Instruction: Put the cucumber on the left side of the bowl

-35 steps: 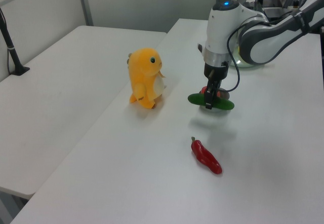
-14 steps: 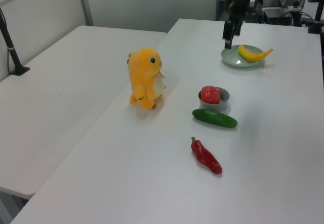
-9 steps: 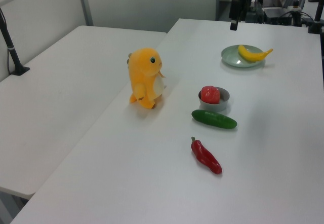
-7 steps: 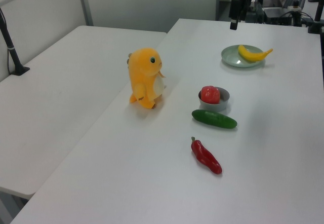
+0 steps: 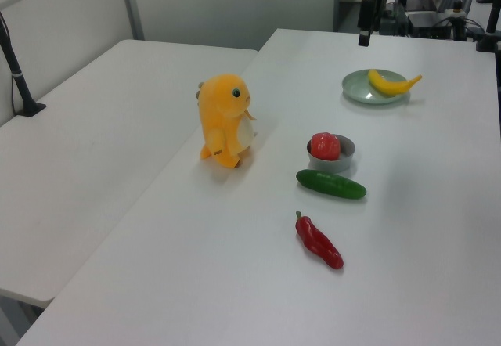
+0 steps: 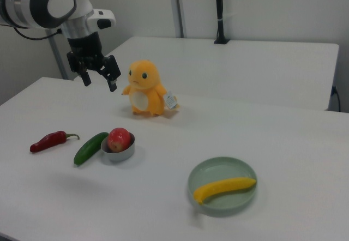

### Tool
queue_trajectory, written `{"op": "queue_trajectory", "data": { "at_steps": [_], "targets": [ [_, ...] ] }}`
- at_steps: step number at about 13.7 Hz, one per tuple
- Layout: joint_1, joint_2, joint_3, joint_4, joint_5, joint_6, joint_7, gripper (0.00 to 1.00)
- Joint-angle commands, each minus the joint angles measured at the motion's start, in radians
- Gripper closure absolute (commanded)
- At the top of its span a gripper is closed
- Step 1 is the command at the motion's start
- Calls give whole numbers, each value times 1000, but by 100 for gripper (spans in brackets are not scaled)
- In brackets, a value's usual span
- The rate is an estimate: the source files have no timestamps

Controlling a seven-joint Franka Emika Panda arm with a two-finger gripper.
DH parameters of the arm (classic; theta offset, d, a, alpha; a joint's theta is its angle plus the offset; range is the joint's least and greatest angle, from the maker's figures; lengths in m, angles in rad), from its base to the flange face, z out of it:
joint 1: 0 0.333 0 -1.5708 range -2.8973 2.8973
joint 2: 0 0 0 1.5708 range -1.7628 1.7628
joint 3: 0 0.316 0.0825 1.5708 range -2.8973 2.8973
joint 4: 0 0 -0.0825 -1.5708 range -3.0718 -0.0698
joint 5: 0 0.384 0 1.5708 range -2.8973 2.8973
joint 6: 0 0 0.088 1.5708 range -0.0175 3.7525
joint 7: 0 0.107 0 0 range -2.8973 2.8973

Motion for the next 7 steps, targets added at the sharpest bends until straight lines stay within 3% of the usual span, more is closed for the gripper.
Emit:
{"op": "queue_trajectory", "data": {
  "at_steps": [1, 7],
  "targets": [
    [-2, -7, -3, 2, 32, -14, 27, 0],
    [-2, -7, -5, 0, 43, 44, 125, 0]
  ]
}}
